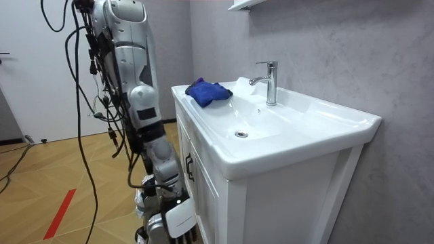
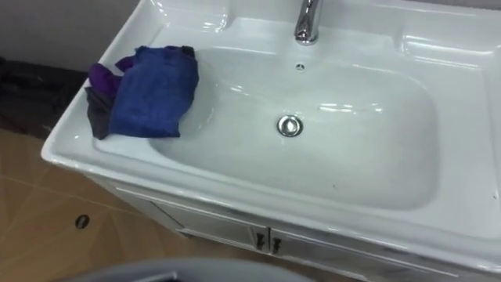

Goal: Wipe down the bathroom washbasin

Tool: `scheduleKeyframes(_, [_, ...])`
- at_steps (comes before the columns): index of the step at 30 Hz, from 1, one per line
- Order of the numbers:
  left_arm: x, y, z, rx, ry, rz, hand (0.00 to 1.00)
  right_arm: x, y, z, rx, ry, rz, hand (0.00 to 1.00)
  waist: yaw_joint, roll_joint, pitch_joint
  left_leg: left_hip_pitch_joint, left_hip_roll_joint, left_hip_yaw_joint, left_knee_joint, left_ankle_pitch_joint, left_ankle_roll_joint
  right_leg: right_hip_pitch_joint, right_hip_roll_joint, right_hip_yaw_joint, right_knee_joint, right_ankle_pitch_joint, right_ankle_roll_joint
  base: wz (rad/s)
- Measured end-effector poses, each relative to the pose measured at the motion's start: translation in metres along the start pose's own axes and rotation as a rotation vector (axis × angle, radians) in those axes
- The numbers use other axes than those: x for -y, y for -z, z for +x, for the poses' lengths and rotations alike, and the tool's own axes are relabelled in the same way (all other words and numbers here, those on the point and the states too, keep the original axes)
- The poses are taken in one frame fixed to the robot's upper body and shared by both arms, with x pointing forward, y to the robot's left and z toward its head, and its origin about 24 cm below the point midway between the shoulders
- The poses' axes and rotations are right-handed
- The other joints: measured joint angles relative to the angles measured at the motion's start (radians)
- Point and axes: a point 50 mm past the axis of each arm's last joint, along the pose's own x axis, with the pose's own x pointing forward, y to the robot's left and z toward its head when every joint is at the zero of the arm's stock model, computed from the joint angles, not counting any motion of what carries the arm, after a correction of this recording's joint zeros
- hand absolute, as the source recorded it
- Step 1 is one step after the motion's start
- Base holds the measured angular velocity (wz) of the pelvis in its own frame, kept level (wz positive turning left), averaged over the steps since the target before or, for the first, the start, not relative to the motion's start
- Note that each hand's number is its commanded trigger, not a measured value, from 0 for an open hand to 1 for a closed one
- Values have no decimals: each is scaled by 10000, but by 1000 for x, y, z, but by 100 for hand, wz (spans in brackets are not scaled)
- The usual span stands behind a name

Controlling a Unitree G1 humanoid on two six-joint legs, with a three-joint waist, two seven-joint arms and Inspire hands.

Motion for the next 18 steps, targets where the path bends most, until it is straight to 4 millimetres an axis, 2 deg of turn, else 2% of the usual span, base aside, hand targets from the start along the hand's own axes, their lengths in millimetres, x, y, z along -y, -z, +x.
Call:
scheduleKeyframes(4, [4, -10, 1, 343, 237, 334, 0, -5, 5, 0, -180, -155, -208, 0, -228, -2, -22, 138, 108, 435, -185, -96, 41, -136, 103, 415, 9, 94, 7, -29])
scheduleKeyframes(7, [10, -11, 0, 355, 660, 689, 0, -10, 12, 0, -470, -299, -164, 0, -402, -25, -31, 236, 147, 653, -194, -167, 39, -199, 153, 672, 72, 128, 9, -25])
scheduleKeyframes(11, [15, -10, -1, 132, 1103, 956, 0, -17, 17, -1, -731, -462, -123, 0, -430, -16, -38, 287, 289, 1076, -115, -363, 21, -400, 273, 1122, 251, 142, -11, -33])
scheduleKeyframes(13, [16, -10, -1, 30, 1256, 1042, 0, -18, 17, -1, -782, -470, -93, 0, -641, -41, -45, 282, 296, 1127, -118, -371, 22, -477, 279, 1184, 338, 144, -11, -16])
scheduleKeyframes(18, [20, -14, -1, 27, 1531, 1224, 0, -19, 19, -1, -1065, -305, 150, 0, -904, -24, -63, 312, 307, 1244, -126, -374, 26, -561, 279, 1240, 344, 187, -11, -7])
